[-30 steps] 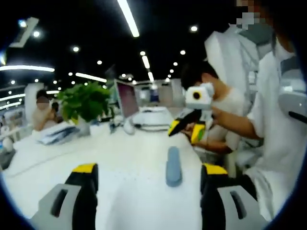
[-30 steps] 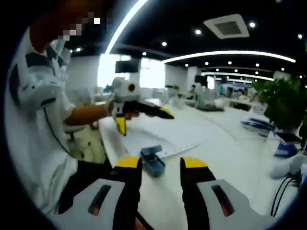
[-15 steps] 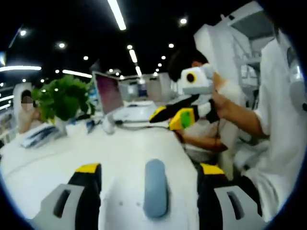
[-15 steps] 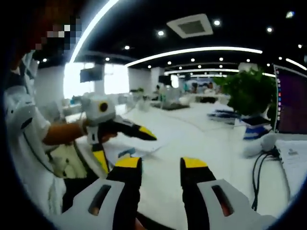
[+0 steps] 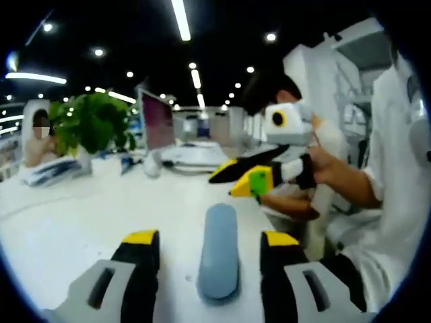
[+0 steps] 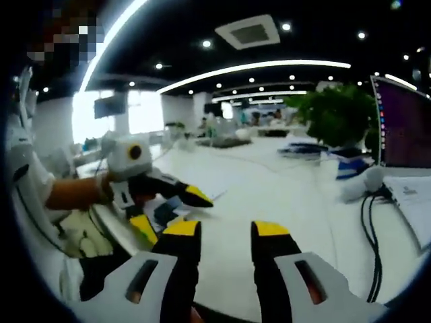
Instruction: Pick up the paper insert the paper into the punch align the paper edges press the punch to punch holes
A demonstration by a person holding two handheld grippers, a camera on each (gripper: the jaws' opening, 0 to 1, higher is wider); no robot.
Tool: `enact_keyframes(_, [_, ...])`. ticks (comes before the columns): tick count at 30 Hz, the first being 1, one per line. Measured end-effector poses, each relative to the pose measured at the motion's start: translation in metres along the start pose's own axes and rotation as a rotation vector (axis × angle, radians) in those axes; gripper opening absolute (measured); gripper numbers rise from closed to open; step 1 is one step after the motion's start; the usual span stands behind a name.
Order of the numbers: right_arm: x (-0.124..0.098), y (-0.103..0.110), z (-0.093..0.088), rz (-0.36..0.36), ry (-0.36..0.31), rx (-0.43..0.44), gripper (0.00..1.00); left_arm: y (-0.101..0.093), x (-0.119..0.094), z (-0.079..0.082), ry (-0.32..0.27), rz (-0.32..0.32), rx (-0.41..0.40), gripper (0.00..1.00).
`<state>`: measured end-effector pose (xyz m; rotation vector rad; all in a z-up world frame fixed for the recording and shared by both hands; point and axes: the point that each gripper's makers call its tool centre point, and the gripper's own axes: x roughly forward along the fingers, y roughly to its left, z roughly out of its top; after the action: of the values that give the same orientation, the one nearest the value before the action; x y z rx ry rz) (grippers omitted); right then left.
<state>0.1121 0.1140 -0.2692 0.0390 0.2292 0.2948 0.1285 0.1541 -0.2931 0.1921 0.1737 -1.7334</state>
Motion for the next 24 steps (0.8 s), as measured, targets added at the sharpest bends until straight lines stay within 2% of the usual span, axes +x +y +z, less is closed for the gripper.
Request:
enact_keyframes(10, [0.016,0.006,-0.008,-0.020,0.029,-0.015,0.31,-0.007,0.001,0.001,-0.006,-0.007,0.000,0.47])
enact_keyframes(16, [0.018,0.003,-0.010,-0.032,0.037,0.002,0.30,-0.009,0.000,0.002,-0.009,-0.015,-0.018,0.38])
enact_keyframes(24, [0.021,0.004,-0.015,-0.040,0.058,-0.009,0.30,-0.010,0.001,-0.001,0.004,-0.014,-0.033,0.32])
